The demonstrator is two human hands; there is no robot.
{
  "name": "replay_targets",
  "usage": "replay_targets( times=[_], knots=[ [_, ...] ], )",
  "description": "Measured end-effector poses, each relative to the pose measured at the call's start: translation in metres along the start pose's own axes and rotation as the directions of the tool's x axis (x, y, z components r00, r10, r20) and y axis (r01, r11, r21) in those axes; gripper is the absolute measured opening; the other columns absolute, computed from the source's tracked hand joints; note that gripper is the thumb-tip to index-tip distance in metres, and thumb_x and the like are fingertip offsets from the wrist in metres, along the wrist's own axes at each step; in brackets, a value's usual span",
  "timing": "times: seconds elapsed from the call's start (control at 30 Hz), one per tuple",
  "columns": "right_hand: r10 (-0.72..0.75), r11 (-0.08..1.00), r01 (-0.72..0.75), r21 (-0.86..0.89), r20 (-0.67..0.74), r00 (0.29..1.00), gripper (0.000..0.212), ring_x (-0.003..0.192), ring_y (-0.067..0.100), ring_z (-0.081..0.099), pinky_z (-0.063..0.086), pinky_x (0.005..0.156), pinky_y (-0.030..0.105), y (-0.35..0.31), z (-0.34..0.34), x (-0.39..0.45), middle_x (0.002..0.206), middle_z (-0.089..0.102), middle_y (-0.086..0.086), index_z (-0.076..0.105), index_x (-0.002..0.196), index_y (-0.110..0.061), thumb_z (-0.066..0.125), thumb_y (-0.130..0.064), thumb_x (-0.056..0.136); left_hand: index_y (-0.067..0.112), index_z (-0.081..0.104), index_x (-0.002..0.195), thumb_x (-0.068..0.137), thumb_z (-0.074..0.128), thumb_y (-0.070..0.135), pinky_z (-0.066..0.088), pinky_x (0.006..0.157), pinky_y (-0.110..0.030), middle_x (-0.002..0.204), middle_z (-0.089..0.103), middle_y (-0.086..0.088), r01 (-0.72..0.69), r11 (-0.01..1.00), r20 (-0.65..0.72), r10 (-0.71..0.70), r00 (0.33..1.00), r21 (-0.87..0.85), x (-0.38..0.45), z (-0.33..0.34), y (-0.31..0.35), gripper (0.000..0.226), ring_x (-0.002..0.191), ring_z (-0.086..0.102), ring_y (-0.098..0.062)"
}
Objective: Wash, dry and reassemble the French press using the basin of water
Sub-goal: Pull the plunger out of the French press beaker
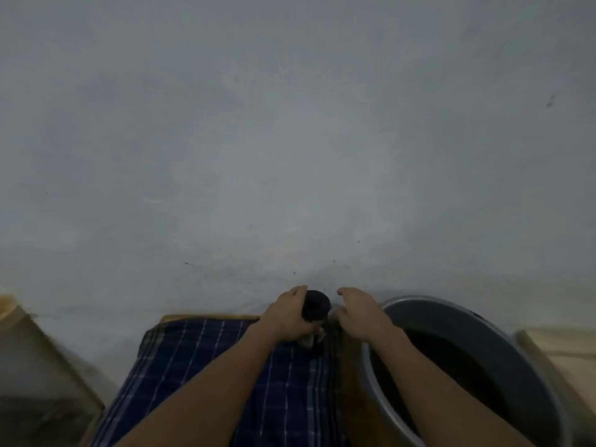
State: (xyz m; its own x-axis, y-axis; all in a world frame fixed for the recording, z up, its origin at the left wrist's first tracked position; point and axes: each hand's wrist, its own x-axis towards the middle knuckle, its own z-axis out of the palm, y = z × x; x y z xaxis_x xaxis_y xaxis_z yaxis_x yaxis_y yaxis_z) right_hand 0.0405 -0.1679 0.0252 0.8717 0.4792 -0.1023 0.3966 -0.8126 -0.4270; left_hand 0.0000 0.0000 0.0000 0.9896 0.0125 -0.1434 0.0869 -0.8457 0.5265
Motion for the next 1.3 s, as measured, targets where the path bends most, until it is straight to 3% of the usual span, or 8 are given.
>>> replay_targets(
  times=[0.3, 0.57, 0.73, 0.83, 0.9, 1.0, 1.17, 1.3],
  knots=[
    [-0.037, 0.998, 0.035, 0.059, 0.026, 0.999, 0.039, 0.116, 0.027, 0.053, 0.045, 0.099, 0.037, -0.004, 0.027, 0.029, 0.131, 0.055, 0.013, 0.051, 0.131, -0.009, 0.049, -0.027, 0.097, 0.012, 0.042, 0.138, 0.081, 0.074, 0.035, 0.048, 0.100, -0.044, 0.136, 0.051, -0.009, -0.057, 0.994, -0.039, 0.053, 0.998, -0.097, 0.018, 0.013, -0.020, 0.069, 0.118, 0.054, -0.027],
    [-0.062, 0.987, 0.069, 0.147, -0.050, 0.997, 0.040, 0.111, 0.024, 0.055, 0.046, 0.096, 0.036, -0.005, 0.042, 0.038, 0.124, 0.058, 0.010, 0.053, 0.128, -0.014, 0.057, -0.032, 0.092, 0.013, 0.044, 0.137, 0.084, 0.068, 0.029, 0.049, 0.097, -0.040, 0.132, 0.054, -0.009, -0.070, 0.982, -0.069, 0.059, 0.996, -0.175, 0.018, 0.019, -0.025, 0.061, 0.114, 0.056, -0.024],
    [-0.047, 0.982, 0.077, 0.172, -0.169, 0.984, 0.033, 0.107, 0.024, 0.055, 0.044, 0.091, 0.032, -0.015, 0.040, 0.039, 0.117, 0.057, 0.009, 0.058, 0.117, -0.009, 0.053, -0.033, 0.095, 0.017, 0.049, 0.129, 0.068, 0.061, 0.057, 0.053, 0.089, -0.044, 0.121, 0.060, -0.003, -0.062, 0.975, -0.108, 0.040, 0.993, -0.213, 0.015, 0.019, -0.023, 0.075, 0.104, 0.060, -0.021],
    [-0.094, 0.979, 0.141, 0.145, -0.293, 0.952, 0.036, 0.106, 0.023, 0.055, 0.043, 0.096, 0.037, -0.028, 0.019, 0.038, 0.117, 0.057, 0.007, 0.058, 0.117, -0.008, 0.051, -0.036, 0.096, 0.020, 0.046, 0.133, 0.066, 0.059, 0.068, 0.054, 0.089, -0.041, 0.123, 0.060, 0.000, -0.088, 0.968, -0.162, 0.051, 0.986, -0.234, 0.012, 0.015, -0.020, 0.083, 0.106, 0.061, -0.018],
    [-0.142, 0.975, 0.194, 0.112, -0.365, 0.920, 0.036, 0.105, 0.023, 0.056, 0.043, 0.097, 0.040, -0.036, -0.002, 0.033, 0.117, 0.058, 0.007, 0.058, 0.117, -0.007, 0.051, -0.036, 0.096, 0.019, 0.045, 0.136, 0.070, 0.058, 0.069, 0.054, 0.090, -0.038, 0.126, 0.060, 0.000, -0.106, 0.970, -0.199, 0.062, 0.978, -0.220, 0.010, 0.009, -0.012, 0.083, 0.108, 0.061, -0.018],
    [-0.173, 0.968, 0.234, 0.089, -0.440, 0.881, 0.038, 0.103, 0.024, 0.055, 0.044, 0.093, 0.038, -0.045, -0.031, 0.021, 0.116, 0.057, 0.006, 0.059, 0.114, -0.007, 0.048, -0.039, 0.096, 0.015, 0.050, 0.126, 0.079, 0.063, 0.053, 0.053, 0.084, -0.038, 0.119, 0.059, -0.005, -0.109, 0.990, -0.258, 0.082, 0.963, -0.093, 0.007, 0.000, 0.008, 0.062, 0.103, 0.059, -0.025],
    [-0.064, 0.961, 0.196, 0.195, -0.532, 0.845, 0.039, 0.092, 0.018, 0.054, 0.046, 0.079, 0.033, -0.041, -0.059, -0.014, 0.108, 0.054, 0.004, 0.058, 0.109, -0.010, 0.043, -0.044, 0.097, 0.013, 0.044, 0.137, 0.081, 0.065, 0.052, 0.047, 0.100, -0.046, 0.143, 0.043, -0.011, -0.095, 0.994, -0.350, 0.110, 0.930, 0.059, -0.013, -0.011, 0.035, 0.071, 0.122, 0.050, -0.031],
    [0.076, 0.914, 0.130, 0.384, -0.479, 0.874, 0.039, 0.082, 0.020, 0.053, 0.037, 0.069, 0.031, -0.021, -0.040, -0.047, 0.095, 0.059, 0.013, 0.057, 0.090, -0.009, 0.038, -0.041, 0.099, 0.012, 0.031, 0.147, 0.080, 0.074, 0.040, 0.036, 0.112, -0.042, 0.154, 0.032, -0.006, -0.016, 0.999, -0.437, 0.033, 0.899, 0.043, -0.052, -0.010, 0.040, 0.085, 0.136, 0.039, -0.026]
  ],
)
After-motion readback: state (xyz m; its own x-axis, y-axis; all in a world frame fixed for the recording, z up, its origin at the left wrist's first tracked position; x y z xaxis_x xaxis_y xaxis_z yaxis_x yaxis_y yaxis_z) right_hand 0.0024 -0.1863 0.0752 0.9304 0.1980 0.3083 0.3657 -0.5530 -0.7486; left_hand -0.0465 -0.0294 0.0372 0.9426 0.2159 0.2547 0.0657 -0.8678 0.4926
